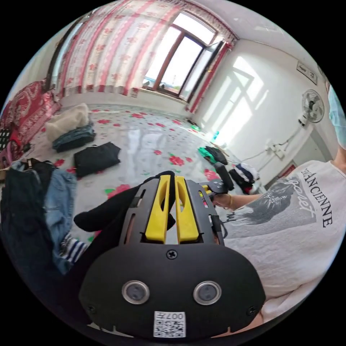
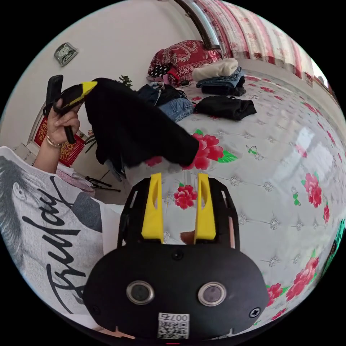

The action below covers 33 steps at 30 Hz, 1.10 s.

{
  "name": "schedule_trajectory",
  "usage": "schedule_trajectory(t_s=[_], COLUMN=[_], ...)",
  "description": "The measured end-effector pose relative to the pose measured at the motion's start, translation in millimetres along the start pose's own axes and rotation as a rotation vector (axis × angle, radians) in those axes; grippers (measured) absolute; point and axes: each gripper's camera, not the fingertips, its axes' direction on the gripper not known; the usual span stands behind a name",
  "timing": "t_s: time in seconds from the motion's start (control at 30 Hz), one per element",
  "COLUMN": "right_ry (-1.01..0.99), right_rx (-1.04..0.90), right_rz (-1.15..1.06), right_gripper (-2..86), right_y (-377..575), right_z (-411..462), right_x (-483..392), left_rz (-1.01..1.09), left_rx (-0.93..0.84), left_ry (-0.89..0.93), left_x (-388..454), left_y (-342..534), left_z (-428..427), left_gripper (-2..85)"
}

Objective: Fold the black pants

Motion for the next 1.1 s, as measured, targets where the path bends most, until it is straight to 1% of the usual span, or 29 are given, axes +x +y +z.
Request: schedule_trajectory(t_s=[0.03,0.1,0.17,0.3,0.43,0.5,0.57,0.8,0.9,0.97,1.07,1.1], right_ry=[0.028,0.068,0.141,0.108,0.055,0.051,0.097,0.152,0.228,0.359,0.42,0.417], right_rx=[0.008,0.004,0.011,0.066,0.101,0.112,0.092,0.164,0.23,0.303,0.369,0.388], right_rz=[0.022,0.043,0.058,0.131,0.105,0.083,0.022,-0.107,-0.132,-0.102,-0.066,-0.056], right_gripper=[12.9,14.1,15.3,16.8,16.4,16.6,17.0,17.4,14.8,10.8,7.8,7.5], right_y=[10.4,31.0,68.6,120.7,148.4,151.5,146.4,104.9,92.6,97.3,111.3,115.0], right_z=[-7.6,-18.7,-33.6,-58.4,-69.7,-68.3,-60.6,-47.5,-53.1,-68.3,-104.2,-113.9], right_x=[0.2,-0.6,-4.2,-3.2,-18.8,-29.3,-49.4,-102.5,-124.9,-132.6,-126.2,-123.1], left_rz=[-0.025,-0.08,-0.108,-0.113,-0.047,-0.013,0.021,0.16,0.191,0.163,0.063,0.009], left_rx=[-0.004,-0.018,-0.043,0.036,0.098,0.105,0.118,0.244,0.266,0.274,0.304,0.316], left_ry=[0.084,0.156,0.158,0.227,0.253,0.248,0.26,0.396,0.358,0.3,0.192,0.113], left_x=[7.9,11.7,10.9,11.7,30.0,40.5,50.3,90.0,100.2,95.5,70.7,56.2], left_y=[12.4,30.8,48.2,66.6,64.0,62.7,62.2,63.3,62.8,63.2,64.4,64.7], left_z=[19.3,37.0,38.6,7.8,-10.3,-15.0,-21.6,-49.9,-46.8,-40.7,-27.0,-18.4], left_gripper=[-0.5,-0.5,-0.6,-0.6,-0.6,-0.6,-0.7,-0.6,-0.6,-0.6,-0.5,-0.5])
